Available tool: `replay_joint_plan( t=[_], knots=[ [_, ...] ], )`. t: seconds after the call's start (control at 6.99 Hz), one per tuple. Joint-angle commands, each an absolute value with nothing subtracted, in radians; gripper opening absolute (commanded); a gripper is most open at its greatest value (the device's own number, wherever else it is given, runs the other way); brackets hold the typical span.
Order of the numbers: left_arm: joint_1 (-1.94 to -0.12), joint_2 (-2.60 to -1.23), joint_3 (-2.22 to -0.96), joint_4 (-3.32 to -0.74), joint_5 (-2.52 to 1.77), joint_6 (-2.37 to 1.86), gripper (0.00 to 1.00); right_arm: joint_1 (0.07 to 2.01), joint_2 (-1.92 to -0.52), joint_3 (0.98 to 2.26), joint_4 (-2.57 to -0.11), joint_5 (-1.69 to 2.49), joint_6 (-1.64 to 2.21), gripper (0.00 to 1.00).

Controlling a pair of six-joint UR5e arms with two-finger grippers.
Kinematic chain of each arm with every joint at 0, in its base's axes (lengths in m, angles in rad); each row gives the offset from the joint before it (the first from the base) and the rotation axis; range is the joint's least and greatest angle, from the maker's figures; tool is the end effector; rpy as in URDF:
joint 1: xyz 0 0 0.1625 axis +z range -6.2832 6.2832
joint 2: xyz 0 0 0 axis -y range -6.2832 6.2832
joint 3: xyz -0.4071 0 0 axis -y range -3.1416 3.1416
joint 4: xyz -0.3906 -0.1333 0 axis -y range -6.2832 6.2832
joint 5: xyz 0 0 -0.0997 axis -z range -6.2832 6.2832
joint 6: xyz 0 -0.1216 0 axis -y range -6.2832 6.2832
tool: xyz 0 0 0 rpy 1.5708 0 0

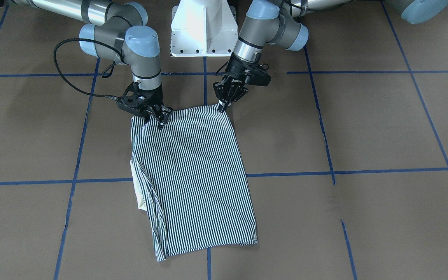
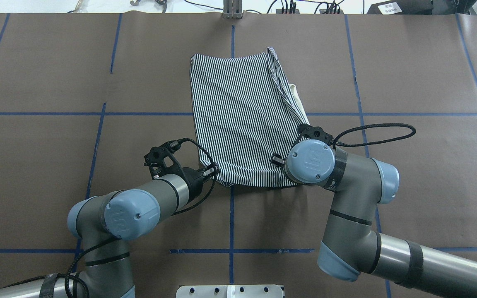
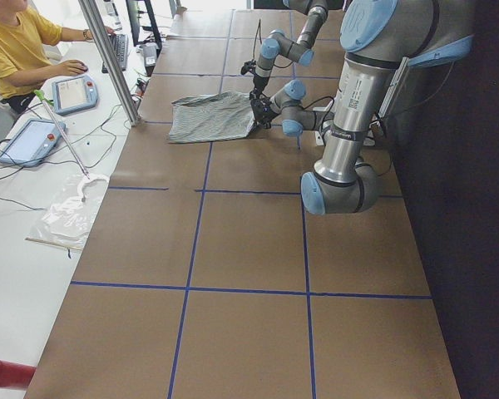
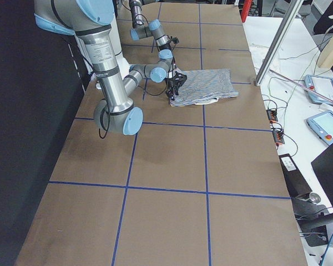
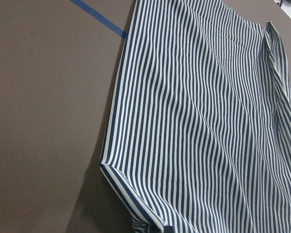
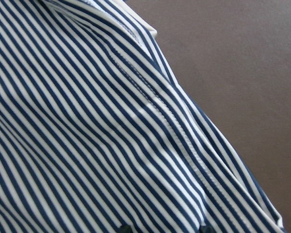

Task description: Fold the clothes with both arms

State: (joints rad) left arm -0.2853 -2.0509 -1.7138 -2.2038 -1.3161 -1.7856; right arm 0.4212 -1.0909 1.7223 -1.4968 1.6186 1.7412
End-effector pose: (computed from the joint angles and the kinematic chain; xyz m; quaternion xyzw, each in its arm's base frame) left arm 0.5756 -0.3397 0.2373 0.1232 0.5788 -0.2709 0.7592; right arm -0.5483 -0.3853 0.3209 0.0209 -0.3454 0.2656 0.8998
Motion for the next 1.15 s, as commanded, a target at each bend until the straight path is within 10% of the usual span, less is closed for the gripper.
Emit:
replay_joint_plan(
  t=[0.0, 1.0],
  knots=[
    [-0.285, -2.051, -1.713, -2.204, -1.316, -1.786, 0.00, 0.423, -1.074, 1.729, -1.543, 1.620, 1.741, 0.00],
    [-0.296, -2.048, -1.738, -2.200, -1.328, -1.752, 0.00, 0.428, -1.049, 1.875, -1.680, 1.606, 1.750, 0.00]
  ],
)
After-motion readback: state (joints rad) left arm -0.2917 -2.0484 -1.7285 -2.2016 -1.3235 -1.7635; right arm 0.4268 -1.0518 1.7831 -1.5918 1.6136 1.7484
